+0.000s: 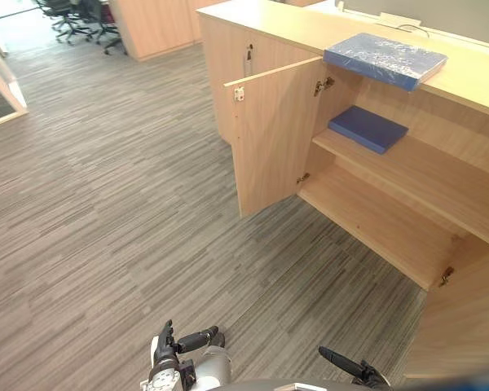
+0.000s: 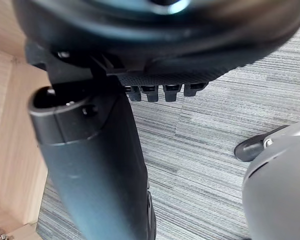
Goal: Walk over to the cabinet, pick up the folder, carry it to the office cabinet, place the folder inside the office cabinet, then close the office cabinet door
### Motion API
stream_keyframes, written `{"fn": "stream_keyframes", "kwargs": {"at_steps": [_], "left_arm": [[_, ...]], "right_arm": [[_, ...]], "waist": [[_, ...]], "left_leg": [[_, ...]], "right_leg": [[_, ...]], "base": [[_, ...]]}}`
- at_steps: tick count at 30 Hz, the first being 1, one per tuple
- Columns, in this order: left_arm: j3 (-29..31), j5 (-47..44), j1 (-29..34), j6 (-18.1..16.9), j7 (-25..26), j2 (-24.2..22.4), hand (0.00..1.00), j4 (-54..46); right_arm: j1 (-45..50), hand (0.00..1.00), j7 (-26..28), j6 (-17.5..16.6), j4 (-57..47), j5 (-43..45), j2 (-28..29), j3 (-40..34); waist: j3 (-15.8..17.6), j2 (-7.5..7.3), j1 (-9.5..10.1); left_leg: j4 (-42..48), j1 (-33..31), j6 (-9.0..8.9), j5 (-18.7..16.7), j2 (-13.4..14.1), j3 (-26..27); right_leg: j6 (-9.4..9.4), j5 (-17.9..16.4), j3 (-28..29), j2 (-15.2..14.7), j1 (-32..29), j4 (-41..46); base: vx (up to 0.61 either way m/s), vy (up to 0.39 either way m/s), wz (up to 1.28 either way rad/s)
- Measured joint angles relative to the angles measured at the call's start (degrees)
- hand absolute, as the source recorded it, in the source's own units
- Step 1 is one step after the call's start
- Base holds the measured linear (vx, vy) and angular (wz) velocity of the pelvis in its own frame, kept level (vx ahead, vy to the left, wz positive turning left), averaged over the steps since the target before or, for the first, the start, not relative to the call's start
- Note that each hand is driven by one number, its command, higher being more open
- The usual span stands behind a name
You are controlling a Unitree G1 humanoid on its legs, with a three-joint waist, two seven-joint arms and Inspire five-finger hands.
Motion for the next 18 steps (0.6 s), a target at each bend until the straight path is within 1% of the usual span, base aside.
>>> {"fn": "stream_keyframes", "kwargs": {"at_steps": [1,2,3,4,5,6,7,8,9,10,11,12,13,15,16,17,18], "left_arm": [[0.34,-0.29,0.15,0.08,-0.12,0.09,1.0,0.03],[1.39,-0.33,0.59,-0.07,0.27,0.31,1.0,0.01],[1.74,-0.43,0.7,-0.05,0.54,0.35,1.0,0.09],[2.23,-0.76,0.76,0.04,0.46,0.61,1.0,0.46],[2.2,-0.76,0.74,0.04,0.48,1.07,1.0,1.27],[2.21,-0.76,0.8,0.14,0.49,1.14,1.0,1.65],[2.34,-0.76,0.87,0.19,0.47,1.09,1.0,2.51],[2.46,-0.74,1.18,0.17,0.44,1.11,1.0,2.83],[2.69,-0.74,1.57,0.1,0.43,1.11,1.0,2.84],[3.36,-0.76,2.08,-0.08,0.42,1.14,1.0,2.84],[3.73,-1.37,2.54,0.03,0.51,1.38,1.0,3.26],[3.65,-1.52,2.48,0.03,0.45,1.47,1.0,3.5],[3.28,-1.64,2.32,0.02,0.37,1.41,1.0,3.69],[2.94,-2.12,1.27,0.01,0.32,1.2,1.0,4.69],[2.88,-2.55,0.88,0.01,0.3,1.12,1.0,5.24],[2.95,-3.08,0.78,0.01,0.31,0.81,1.0,5.7],[3.18,-3.67,0.47,0.02,0.18,-0.33,1.0,5.79]], "right_arm": [[0.12,1.0,0.0,-0.05,-0.51,0.0,0.67,0.11],[0.12,1.0,0.22,-0.05,-1.35,0.0,1.69,0.42],[0.1,1.0,0.3,-0.13,-1.92,-0.03,2.23,0.57],[0.06,1.0,0.52,-0.09,-2.89,0.12,3.39,0.33],[0.0,1.0,1.11,-0.13,-3.4,0.0,3.79,-0.16],[-0.15,1.0,1.33,-0.14,-3.37,-0.01,3.77,-0.18],[-0.23,1.0,1.46,-0.27,-3.39,-0.23,3.48,-0.29],[0.26,1.0,1.33,-0.56,-3.25,-0.69,3.02,-0.16],[0.93,1.0,1.16,-0.8,-3.26,-0.68,2.72,-0.26],[1.0,1.0,1.05,-0.85,-3.19,-0.54,2.38,-0.37],[0.87,1.0,1.19,-0.91,-3.22,-0.36,2.27,-0.37],[0.75,1.0,1.32,-1.07,-3.22,-0.22,2.27,-0.29],[0.28,1.0,1.46,-1.11,-3.2,-0.03,2.22,-0.21],[-0.41,1.0,1.69,-1.0,-3.18,-0.01,2.18,-0.07],[-0.37,1.0,1.69,-1.11,-3.21,-0.01,2.39,-0.1],[-0.3,1.0,1.67,-0.97,-3.21,0.25,2.52,-0.47],[-0.55,1.0,1.69,-1.0,-3.34,0.14,1.93,-0.64]], "waist": [[-0.48,-0.91,0.14],[-1.35,-2.08,0.37],[-1.62,-2.54,0.46],[-1.9,-3.48,0.61],[-2.04,-3.89,0.28],[-2.1,-3.98,0.02],[-1.98,-3.57,-0.24],[-2.35,-3.18,-0.34],[-2.9,-2.98,-0.25],[-3.06,-2.76,-0.18],[-3.08,-2.75,-0.41],[-3.09,-2.71,-0.54],[-2.94,-2.45,-0.88],[-2.55,-1.95,-1.1],[-2.43,-2.14,-1.15],[-2.24,-2.17,-1.34],[-1.8,-0.91,-1.33]], "left_leg": [[0.69,0.37,0.91,-0.81,-0.61,1.74],[0.23,2.01,2.5,-2.36,-1.3,5.41],[-0.19,3.13,3.25,-3.03,-1.76,7.11],[-0.9,5.72,4.67,-4.08,-3.05,10.31],[-1.91,8.73,6.21,-5.0,-4.66,12.99],[-2.64,10.6,6.92,-5.42,-5.24,14.05],[-4.74,14.93,7.51,-5.77,-5.69,15.65],[-6.74,17.25,7.57,-5.75,-5.58,16.37],[-9.05,19.44,7.6,-5.75,-5.13,17.67],[-11.9,22.1,7.6,-5.74,-4.18,19.74],[-12.93,23.13,7.59,-5.75,-3.11,21.4],[-13.23,23.41,7.59,-5.75,-2.53,22.02],[-13.57,23.62,7.53,-5.78,-0.95,22.47],[-13.79,23.8,6.84,-6.19,1.84,23.68],[-13.93,24.54,5.77,-6.8,3.08,24.22],[-14.15,25.62,4.83,-7.29,3.96,24.9],[-14.64,26.99,3.62,-7.01,5.52,25.25]], "right_leg": [[1.15,-1.17,0.73,-1.51,-1.36,3.24],[2.74,-2.45,1.61,-3.92,-5.46,11.39],[2.52,-2.78,1.49,-5.28,-7.75,16.52],[1.99,-2.37,0.35,-8.68,-12.63,27.84],[-0.99,-0.69,-2.83,-13.14,-16.1,37.56],[-1.85,-0.33,-5.32,-15.56,-16.86,41.21],[-2.63,-0.74,-11.76,-20.0,-17.08,45.81],[-3.36,-1.2,-16.64,-22.47,-16.92,47.34],[-3.35,-1.23,-20.85,-24.4,-17.25,47.54],[-2.88,-1.5,-23.85,-25.18,-18.03,45.67],[-1.95,-2.02,-25.22,-25.01,-19.75,42.33],[-1.45,-2.26,-25.5,-24.66,-20.8,40.28],[-0.44,-2.28,-25.42,-23.09,-22.57,34.81],[2.02,-0.21,-25.34,-19.87,-24.4,24.44],[2.54,3.62,-24.94,-17.79,-24.57,16.04],[0.48,9.3,-24.56,-16.58,-23.71,14.15],[-0.19,8.31,-24.78,-14.65,-22.59,14.96]], "base": [[0.56,0.433,-1.11],[0.34,0.294,-0.93],[0.38,0.35,-1.2],[0.41,0.402,-1.06],[0.4,0.388,-0.95],[0.36,0.352,-0.8],[0.21,0.2,-0.59],[0.22,0.202,-0.59],[0.19,0.141,-0.65],[0.2,0.107,-0.82],[0.16,0.037,-0.81],[0.18,-0.055,-0.68],[0.17,-0.1,-0.51],[0.24,-0.222,-0.49],[0.3,-0.353,-0.37],[0.28,-0.359,-0.37],[0.27,-0.366,-0.25]]}}
